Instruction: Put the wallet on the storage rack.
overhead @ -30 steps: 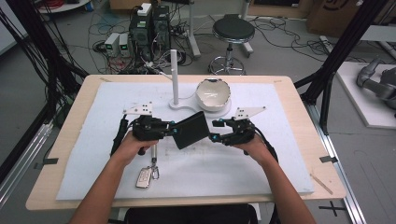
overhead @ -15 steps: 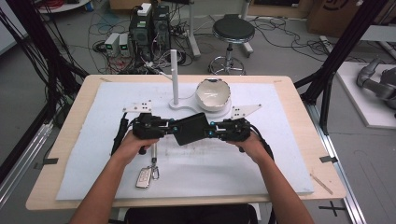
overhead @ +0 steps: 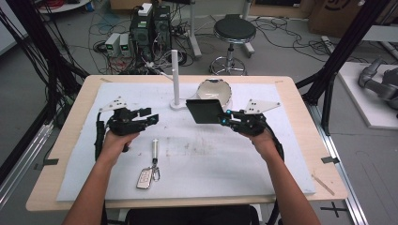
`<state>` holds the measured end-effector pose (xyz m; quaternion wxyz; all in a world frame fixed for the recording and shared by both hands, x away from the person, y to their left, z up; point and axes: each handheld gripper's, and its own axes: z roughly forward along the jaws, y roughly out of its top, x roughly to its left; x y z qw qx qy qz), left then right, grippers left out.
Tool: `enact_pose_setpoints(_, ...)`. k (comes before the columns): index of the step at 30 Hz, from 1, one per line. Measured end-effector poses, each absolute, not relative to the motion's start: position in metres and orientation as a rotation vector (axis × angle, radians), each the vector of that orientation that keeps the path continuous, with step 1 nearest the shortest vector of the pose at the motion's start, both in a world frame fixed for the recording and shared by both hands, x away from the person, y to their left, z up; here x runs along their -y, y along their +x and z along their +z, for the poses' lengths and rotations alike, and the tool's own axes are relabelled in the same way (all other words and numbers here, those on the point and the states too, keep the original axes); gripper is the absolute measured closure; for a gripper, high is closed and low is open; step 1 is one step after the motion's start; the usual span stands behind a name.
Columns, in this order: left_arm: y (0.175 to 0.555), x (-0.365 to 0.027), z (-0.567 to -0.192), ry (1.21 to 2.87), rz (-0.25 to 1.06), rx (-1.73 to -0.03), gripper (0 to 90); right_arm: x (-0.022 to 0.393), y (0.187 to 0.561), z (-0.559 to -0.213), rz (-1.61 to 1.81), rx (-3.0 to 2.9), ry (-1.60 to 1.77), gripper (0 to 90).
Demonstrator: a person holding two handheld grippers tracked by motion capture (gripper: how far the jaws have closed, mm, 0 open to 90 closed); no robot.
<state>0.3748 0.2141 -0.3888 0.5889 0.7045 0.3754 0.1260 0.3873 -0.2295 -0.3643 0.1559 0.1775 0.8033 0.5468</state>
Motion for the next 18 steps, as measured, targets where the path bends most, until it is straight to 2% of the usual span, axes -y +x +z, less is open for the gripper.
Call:
enact_pose_setpoints(4,0.371,-0.236,-0.396,1.665,0.406,-0.984,31.4,0.234,0.393,-0.353,1.515,-2.264,0.512,80.2)
enact_pose_setpoints(9,0.371,-0.258,-0.405,1.601,0.413,-1.079,23.8,0.240,0.403,-0.345,1.495,-2.216,0.537,80.1)
enact_pose_setpoints(18,0.369,-0.268,-0.410,1.581,0.435,-1.075,23.6,0.246,0.428,-0.331,1.335,-2.154,0.580,80.0)
